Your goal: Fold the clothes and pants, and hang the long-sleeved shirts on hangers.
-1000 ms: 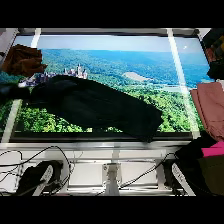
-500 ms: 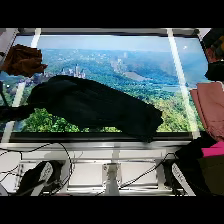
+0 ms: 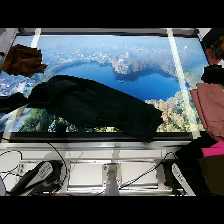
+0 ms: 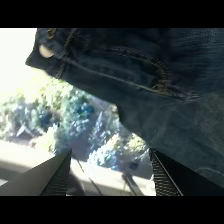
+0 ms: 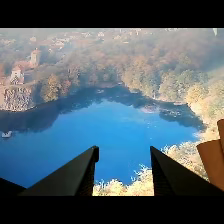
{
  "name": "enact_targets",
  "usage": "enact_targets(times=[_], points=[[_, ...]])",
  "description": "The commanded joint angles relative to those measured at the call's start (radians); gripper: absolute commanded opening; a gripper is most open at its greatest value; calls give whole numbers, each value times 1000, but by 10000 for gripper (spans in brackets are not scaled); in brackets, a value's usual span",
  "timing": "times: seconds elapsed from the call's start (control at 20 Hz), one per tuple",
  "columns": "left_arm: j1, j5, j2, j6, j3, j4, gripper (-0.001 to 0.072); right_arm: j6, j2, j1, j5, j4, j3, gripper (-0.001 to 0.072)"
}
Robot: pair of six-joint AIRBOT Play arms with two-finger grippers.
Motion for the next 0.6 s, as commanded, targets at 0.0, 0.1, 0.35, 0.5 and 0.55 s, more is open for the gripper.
enact_targets(times=[0.0, 0.1, 0.35, 0.5, 0.55], points=[[39, -54, -51, -36, 27, -3, 571, -2, 0, -1, -31, 2, -2, 371], [46, -69, -94, -88, 27, -17, 587, -2, 0, -1, -36, 3, -2, 371], [45, -60, -213, -90, 27, -43, 590, -2, 0, -1, -37, 3, -2, 371], [45, -5, -280, -86, 27, -42, 590, -2, 0, -1, -37, 4, -2, 371], [45, 25, -301, -85, 27, -43, 590, -1, 0, -1, -37, 4, -2, 371]])
